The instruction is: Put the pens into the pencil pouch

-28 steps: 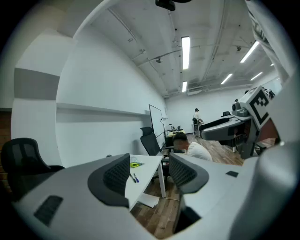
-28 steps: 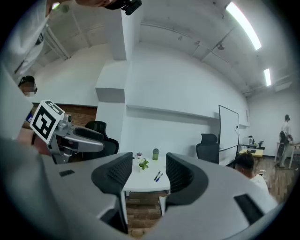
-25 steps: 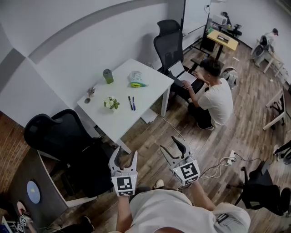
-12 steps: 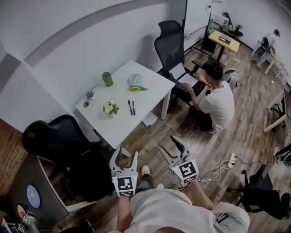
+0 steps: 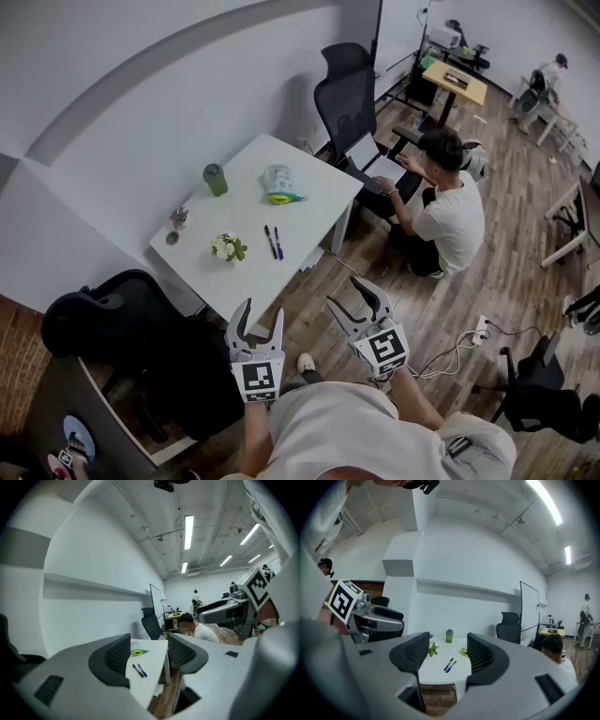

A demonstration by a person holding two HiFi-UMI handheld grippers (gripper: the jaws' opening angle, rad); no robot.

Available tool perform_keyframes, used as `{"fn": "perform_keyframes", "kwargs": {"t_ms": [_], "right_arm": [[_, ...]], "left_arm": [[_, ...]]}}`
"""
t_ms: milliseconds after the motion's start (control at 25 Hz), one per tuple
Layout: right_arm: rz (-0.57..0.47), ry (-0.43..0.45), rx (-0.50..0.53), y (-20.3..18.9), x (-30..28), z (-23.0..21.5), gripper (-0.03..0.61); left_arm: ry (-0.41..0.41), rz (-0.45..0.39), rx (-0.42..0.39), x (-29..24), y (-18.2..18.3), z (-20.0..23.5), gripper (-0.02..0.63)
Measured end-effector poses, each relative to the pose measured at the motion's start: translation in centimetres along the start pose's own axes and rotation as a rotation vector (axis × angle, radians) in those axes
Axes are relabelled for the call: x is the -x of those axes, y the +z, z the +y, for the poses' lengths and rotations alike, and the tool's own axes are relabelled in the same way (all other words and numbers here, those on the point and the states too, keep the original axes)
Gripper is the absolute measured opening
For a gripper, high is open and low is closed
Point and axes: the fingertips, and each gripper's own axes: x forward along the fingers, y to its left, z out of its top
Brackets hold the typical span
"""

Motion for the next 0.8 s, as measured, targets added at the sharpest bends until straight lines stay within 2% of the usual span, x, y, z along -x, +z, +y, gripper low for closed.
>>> {"fn": "perform_keyframes", "kwargs": {"t_ms": [240, 520, 800], "right_arm": [[0.016, -0.033, 0.001, 0.1, -4.1, -0.9, 0.253], [0.051, -0.052, 0.006, -0.8, -8.1, -3.2, 0.252], [0.054, -0.024, -0.002, -1.9, -13.8, -6.9, 0.252]], "left_arm": [[-0.036, -0.011, 0.005, -3.7, -0.2, 3.1, 0.247], [-0.072, -0.001, 0.034, -8.5, -1.5, 4.6, 0.244], [-0.057, 0.008, 0.038, -14.7, -2.4, 6.5, 0.244]]}}
